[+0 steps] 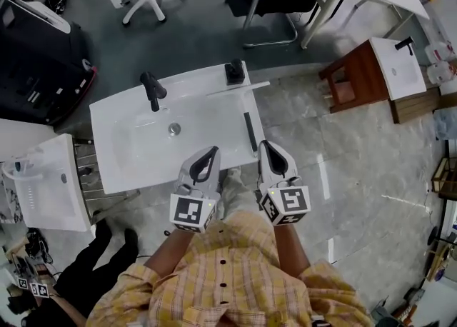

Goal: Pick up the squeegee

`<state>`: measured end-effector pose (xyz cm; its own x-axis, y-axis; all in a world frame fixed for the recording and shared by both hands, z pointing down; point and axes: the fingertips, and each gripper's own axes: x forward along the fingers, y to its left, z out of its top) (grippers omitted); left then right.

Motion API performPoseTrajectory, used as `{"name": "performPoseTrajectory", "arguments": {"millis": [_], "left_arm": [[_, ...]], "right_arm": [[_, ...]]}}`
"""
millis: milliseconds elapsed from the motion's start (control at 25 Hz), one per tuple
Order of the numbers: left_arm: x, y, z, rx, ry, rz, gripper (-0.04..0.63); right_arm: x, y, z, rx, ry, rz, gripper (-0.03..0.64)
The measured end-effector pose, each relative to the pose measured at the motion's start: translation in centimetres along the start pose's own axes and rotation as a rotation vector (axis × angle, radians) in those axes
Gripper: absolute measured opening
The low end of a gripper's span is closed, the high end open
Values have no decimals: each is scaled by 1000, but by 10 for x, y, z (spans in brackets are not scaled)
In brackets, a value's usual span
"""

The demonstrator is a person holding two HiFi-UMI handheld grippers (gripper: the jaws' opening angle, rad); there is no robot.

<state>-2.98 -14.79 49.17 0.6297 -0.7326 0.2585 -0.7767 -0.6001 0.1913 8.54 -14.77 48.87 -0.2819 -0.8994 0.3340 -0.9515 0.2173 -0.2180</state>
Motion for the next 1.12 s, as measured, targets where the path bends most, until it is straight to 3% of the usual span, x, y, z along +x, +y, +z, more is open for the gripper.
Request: {"name": "performPoseTrajectory", "arguments": {"millis": [560, 1120], "left_arm": [[48, 17, -41, -65, 92, 29, 2], [83, 28, -74, -161, 168, 48, 2]], "right_arm": [[74, -42, -56, 35, 223, -21, 2], [130, -69, -113, 45, 521, -24, 33]]}}
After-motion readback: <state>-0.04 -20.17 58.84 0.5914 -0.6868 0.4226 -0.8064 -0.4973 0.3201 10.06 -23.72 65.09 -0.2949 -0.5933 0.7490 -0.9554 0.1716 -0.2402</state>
